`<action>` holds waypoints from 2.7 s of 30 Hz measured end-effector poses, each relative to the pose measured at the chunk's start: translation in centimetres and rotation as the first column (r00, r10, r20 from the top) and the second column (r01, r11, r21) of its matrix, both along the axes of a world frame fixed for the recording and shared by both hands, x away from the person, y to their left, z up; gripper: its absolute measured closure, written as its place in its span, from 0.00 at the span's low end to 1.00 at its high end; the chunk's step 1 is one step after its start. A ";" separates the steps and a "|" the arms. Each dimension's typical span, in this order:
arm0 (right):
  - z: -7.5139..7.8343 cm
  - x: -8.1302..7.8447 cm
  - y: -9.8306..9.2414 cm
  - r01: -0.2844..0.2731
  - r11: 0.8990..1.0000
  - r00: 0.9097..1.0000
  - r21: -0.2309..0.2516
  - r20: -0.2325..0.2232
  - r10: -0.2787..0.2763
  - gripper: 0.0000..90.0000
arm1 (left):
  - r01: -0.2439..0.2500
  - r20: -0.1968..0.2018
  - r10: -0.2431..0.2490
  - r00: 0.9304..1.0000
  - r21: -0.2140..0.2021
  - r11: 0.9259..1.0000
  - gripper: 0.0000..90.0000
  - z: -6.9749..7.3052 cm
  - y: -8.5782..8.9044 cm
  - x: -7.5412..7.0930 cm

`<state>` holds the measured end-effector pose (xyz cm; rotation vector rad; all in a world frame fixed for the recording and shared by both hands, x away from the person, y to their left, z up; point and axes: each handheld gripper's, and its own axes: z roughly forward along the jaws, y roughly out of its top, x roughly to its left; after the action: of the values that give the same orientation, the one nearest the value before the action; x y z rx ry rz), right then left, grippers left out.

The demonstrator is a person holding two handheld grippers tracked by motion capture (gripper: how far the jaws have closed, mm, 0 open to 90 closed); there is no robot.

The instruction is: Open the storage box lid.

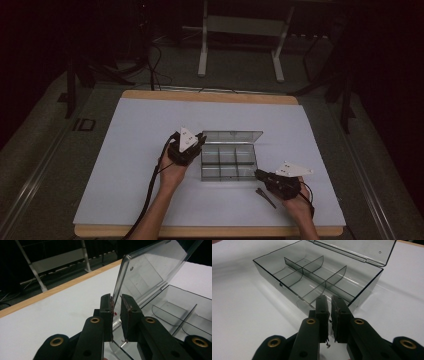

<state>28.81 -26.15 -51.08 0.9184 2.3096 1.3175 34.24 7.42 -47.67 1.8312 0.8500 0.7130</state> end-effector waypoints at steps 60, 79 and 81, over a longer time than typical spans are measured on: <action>-0.2 0.0 0.1 -0.015 1.000 1.000 0.007 -0.011 0.016 0.93 | -0.013 -0.087 0.010 0.996 -0.036 0.999 0.82 -2.3 -0.2 3.8; -0.2 0.0 0.1 -0.017 1.000 1.000 0.010 -0.014 0.017 0.93 | -0.017 -0.123 0.011 0.992 -0.046 0.999 0.80 -3.0 -0.2 4.6; -0.2 0.0 0.1 -0.017 1.000 1.000 0.010 -0.015 0.017 0.93 | -0.017 -0.127 0.011 0.992 -0.049 0.999 0.79 -3.0 -0.2 4.6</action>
<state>28.80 -26.04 -51.24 0.9168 2.3291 1.3342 38.83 7.23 -50.71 1.8421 0.9557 0.5839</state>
